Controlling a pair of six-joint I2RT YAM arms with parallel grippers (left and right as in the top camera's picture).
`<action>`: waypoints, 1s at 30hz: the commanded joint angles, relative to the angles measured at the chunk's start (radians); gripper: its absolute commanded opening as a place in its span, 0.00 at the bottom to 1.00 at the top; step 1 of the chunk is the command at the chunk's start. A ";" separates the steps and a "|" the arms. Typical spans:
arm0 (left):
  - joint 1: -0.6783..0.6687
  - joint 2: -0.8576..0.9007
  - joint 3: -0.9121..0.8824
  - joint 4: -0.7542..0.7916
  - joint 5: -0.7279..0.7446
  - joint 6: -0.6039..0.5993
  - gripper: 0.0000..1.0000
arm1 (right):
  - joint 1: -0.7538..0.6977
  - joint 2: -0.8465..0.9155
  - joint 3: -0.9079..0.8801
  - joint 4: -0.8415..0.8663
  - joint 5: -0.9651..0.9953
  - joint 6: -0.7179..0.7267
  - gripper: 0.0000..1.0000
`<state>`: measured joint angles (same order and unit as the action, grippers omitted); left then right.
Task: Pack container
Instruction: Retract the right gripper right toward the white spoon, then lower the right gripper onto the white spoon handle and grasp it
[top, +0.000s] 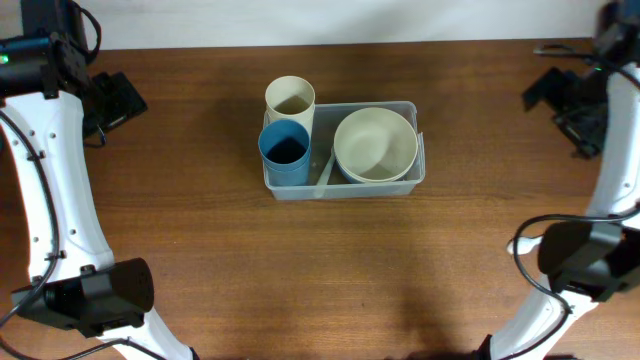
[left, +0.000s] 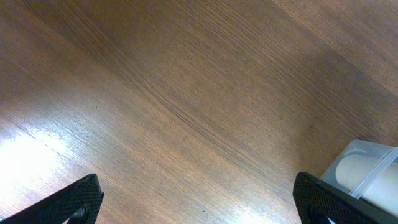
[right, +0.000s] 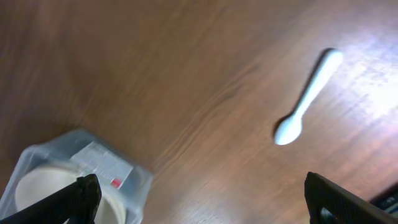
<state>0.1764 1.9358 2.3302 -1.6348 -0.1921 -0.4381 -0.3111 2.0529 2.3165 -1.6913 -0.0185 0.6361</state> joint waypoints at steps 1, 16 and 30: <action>0.003 -0.004 0.008 -0.001 -0.007 0.008 1.00 | -0.042 -0.117 -0.116 -0.008 0.038 0.029 0.99; 0.003 -0.004 0.008 -0.001 -0.007 0.008 0.99 | -0.226 -0.423 -0.981 0.478 0.101 0.141 0.99; 0.003 -0.004 0.008 -0.001 -0.007 0.008 1.00 | -0.291 -0.422 -1.236 0.814 0.052 0.002 0.99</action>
<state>0.1764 1.9358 2.3302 -1.6348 -0.1917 -0.4381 -0.5991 1.6356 1.0912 -0.8959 0.0418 0.6785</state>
